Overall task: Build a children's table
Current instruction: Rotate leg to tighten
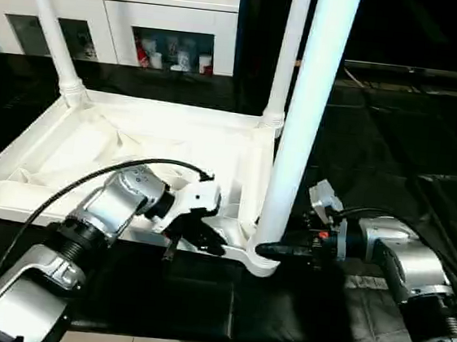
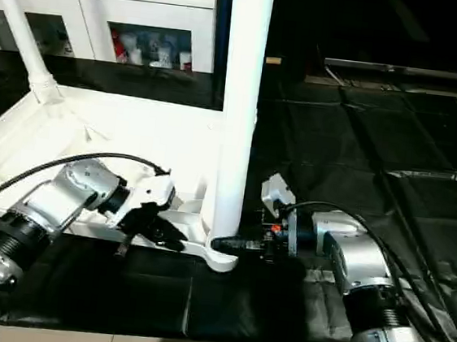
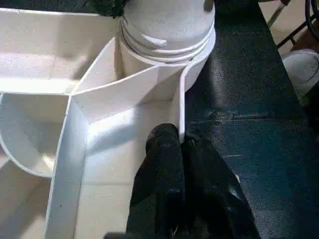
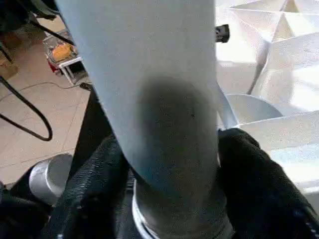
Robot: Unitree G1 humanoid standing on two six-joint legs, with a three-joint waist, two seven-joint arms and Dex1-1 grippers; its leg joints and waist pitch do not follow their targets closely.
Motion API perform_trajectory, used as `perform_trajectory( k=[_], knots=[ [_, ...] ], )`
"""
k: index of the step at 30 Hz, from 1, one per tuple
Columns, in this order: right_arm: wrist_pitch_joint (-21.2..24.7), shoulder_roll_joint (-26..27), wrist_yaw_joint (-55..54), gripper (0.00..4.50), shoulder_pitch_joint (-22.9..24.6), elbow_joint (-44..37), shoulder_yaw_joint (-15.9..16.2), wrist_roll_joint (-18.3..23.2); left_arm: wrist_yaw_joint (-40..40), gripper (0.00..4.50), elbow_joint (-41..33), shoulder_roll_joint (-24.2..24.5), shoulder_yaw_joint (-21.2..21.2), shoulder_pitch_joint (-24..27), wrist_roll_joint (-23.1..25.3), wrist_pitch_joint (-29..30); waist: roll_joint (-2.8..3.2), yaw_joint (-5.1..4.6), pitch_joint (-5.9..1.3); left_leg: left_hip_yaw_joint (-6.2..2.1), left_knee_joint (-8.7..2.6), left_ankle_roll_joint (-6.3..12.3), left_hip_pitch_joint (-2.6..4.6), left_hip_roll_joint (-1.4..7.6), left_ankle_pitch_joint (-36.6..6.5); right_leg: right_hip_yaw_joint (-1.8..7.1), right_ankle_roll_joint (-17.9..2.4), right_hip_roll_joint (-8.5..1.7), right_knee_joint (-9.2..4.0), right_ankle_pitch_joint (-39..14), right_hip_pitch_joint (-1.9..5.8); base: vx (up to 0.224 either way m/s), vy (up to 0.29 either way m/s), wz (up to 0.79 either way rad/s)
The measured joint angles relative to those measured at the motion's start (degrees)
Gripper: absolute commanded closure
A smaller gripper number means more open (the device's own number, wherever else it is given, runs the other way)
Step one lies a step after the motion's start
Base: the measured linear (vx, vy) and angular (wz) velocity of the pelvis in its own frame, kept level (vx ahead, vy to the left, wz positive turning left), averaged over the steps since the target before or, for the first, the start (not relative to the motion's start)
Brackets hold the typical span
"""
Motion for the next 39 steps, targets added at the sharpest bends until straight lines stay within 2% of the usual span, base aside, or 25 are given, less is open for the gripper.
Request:
perform_trajectory(
  k=[5,13,17,21,27,29,35,39],
  knots=[
    [-0.9,0.0,0.1,2.31,-0.4,0.0,0.0,-0.3,0.0,4.50,0.0,0.1,0.2,0.0,0.0,-0.2,-0.02,-0.04,-0.01,0.00,0.02,0.00,0.07,0.00,0.0,0.03,0.0,0.00,0.09,0.0,0.02,0.000,0.000,0.00],
    [-1.2,0.0,-0.3,2.41,-0.4,-0.1,-0.1,-0.4,0.8,4.50,0.0,-0.5,0.3,0.0,-0.1,0.1,-0.02,-0.01,-0.02,0.00,0.14,0.00,0.11,0.00,0.0,0.07,0.0,0.00,0.20,0.0,0.03,0.000,0.000,0.00],
    [0.2,1.1,-4.4,2.41,0.1,-0.6,-1.4,-0.5,4.3,4.50,0.5,-1.4,1.3,0.0,0.0,2.1,-0.02,-0.21,-0.02,0.00,0.17,-0.01,0.14,-0.01,0.0,0.08,0.1,0.00,0.24,0.0,0.03,0.000,0.000,0.00],
    [0.6,3.5,-11.8,2.44,0.5,-0.6,-3.2,-1.5,8.9,4.50,1.6,-2.2,2.9,0.0,0.7,4.4,-0.02,-1.59,-0.02,-0.01,0.15,-0.09,0.20,-0.03,0.0,0.10,0.3,0.02,0.29,-0.2,0.02,0.000,0.000,0.00],
    [0.3,10.4,-30.0,2.46,-0.6,1.2,-6.9,-5.5,21.6,4.50,3.8,-7.9,6.9,-1.1,1.4,12.5,0.00,-4.29,-0.03,-0.10,0.16,-0.11,0.20,-0.07,0.0,0.07,0.3,0.03,0.26,-0.2,0.02,0.000,0.000,0.00],
    [0.2,12.3,-35.4,2.46,-1.9,2.8,-7.8,-6.6,25.8,4.50,4.4,-10.0,8.1,-1.6,1.4,14.4,0.00,-4.80,-0.03,-0.10,0.13,-0.11,0.21,-0.07,0.0,0.07,0.3,0.05,0.25,-0.2,0.00,0.000,0.000,0.00],
    [-1.0,18.9,-51.8,2.51,-6.1,7.4,-10.0,-10.0,38.2,4.50,6.3,-15.3,11.7,-2.9,1.8,17.8,0.02,-5.09,-0.03,-0.14,-0.01,-0.12,0.18,-0.05,0.0,0.00,0.3,0.10,0.23,-0.2,-0.06,0.000,0.000,0.00],
    [-2.2,20.2,-56.0,2.51,-6.8,8.2,-10.3,-11.9,41.0,4.50,6.4,-17.0,12.4,-3.0,2.2,17.8,0.01,-4.84,-0.03,-0.13,-0.04,-0.07,0.08,-0.06,0.0,0.00,0.0,0.09,0.03,0.0,-0.07,0.000,0.000,0.00]
  ],
)
